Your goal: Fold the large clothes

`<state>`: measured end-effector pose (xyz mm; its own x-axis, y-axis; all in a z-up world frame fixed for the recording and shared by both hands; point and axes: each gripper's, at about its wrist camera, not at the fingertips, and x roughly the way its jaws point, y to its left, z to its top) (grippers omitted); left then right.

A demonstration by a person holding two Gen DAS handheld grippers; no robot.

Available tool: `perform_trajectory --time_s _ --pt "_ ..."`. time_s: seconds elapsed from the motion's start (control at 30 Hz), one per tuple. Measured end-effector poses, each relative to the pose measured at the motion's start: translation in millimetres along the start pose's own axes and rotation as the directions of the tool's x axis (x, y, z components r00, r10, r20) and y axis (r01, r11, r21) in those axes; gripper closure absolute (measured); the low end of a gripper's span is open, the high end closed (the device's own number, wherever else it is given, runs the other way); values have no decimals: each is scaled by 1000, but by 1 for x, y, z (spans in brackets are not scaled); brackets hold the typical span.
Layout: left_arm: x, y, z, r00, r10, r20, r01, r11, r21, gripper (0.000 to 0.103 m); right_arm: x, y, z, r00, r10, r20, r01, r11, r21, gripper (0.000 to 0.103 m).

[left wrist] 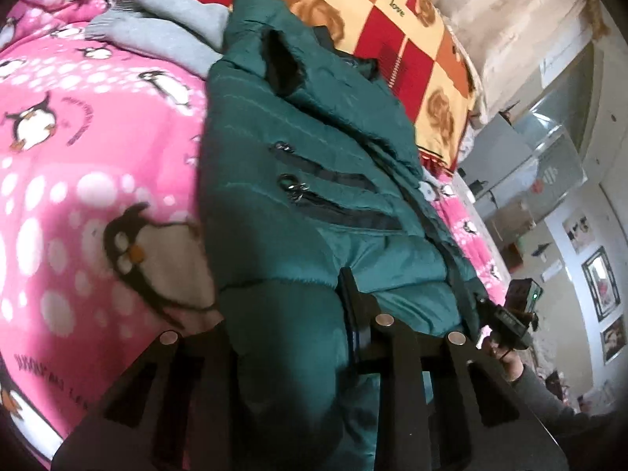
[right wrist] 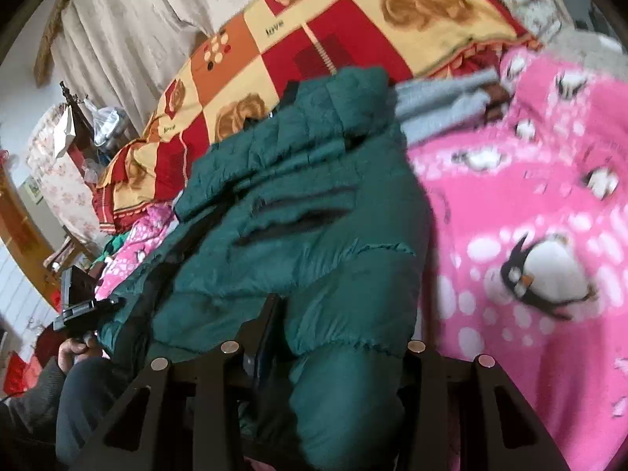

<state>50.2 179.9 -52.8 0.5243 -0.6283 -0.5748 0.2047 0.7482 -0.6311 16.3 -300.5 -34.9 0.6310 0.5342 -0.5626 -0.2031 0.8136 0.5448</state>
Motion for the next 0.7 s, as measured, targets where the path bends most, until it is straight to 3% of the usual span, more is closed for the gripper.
perform_trajectory --time_s 0.2,0.33,0.43,0.53,0.7 --pt "-1 -3 -5 999 43 2 -43 999 6 71 2 4 6 999 -22 -32 23 1000 15 59" --pt "1 -16 -6 991 130 6 -130 989 70 68 3 32 16 995 -89 -38 83 986 -141 61" --pt "2 -21 -7 984 176 20 -177 981 81 67 13 28 16 989 -139 -48 132 984 -119 61" --pt "4 -28 -11 969 246 30 -247 964 100 65 14 19 13 991 -128 -46 126 991 -39 61" --pt "15 -42 -20 924 370 93 -379 916 127 65 17 38 11 956 -287 -55 281 956 -88 63"
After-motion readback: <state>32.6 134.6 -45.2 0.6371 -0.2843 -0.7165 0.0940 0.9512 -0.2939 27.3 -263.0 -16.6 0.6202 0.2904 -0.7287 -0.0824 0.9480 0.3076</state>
